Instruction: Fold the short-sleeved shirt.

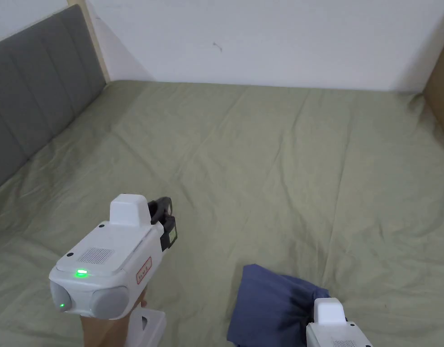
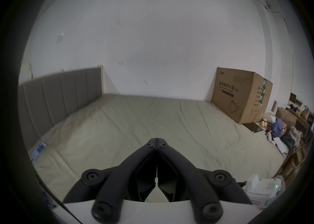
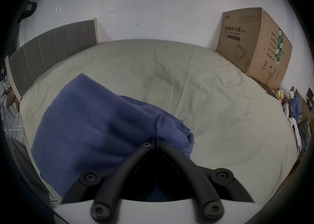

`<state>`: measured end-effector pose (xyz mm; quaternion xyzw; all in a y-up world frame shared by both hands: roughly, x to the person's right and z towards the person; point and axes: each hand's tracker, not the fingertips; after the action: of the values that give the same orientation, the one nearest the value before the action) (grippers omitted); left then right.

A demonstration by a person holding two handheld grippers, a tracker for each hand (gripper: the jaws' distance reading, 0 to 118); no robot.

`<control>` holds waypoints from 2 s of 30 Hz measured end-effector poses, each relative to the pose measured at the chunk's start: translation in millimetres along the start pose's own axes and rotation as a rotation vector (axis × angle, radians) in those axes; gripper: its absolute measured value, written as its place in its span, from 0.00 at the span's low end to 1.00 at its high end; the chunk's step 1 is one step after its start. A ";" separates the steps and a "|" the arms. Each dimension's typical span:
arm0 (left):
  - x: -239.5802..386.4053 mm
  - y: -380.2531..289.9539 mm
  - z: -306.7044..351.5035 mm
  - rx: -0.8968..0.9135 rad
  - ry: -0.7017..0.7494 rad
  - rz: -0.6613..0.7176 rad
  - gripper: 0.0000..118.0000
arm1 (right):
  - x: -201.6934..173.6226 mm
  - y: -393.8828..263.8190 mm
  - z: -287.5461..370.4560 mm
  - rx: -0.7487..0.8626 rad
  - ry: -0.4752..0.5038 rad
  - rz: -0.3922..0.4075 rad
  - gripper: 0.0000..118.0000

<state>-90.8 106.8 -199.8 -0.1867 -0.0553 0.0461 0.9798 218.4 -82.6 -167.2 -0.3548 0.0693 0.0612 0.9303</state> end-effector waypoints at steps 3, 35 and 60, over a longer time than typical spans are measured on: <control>-3.0 -19.0 -24.5 -0.177 -0.063 0.130 0.11 | 10.1 -1.8 -2.8 -0.002 0.010 -0.014 0.00; 39.6 -104.2 -112.0 -0.708 -0.335 0.176 0.14 | 37.7 48.0 32.0 0.035 0.096 -0.111 0.00; -349.5 -28.9 -123.1 -0.773 0.325 0.180 0.14 | 0.7 120.6 -3.4 0.086 0.123 -0.022 0.00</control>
<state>-419.2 -3.1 -334.7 -0.5493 0.1031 0.0773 0.8256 199.1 4.5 -248.4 -0.3186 0.1249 0.0261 0.9393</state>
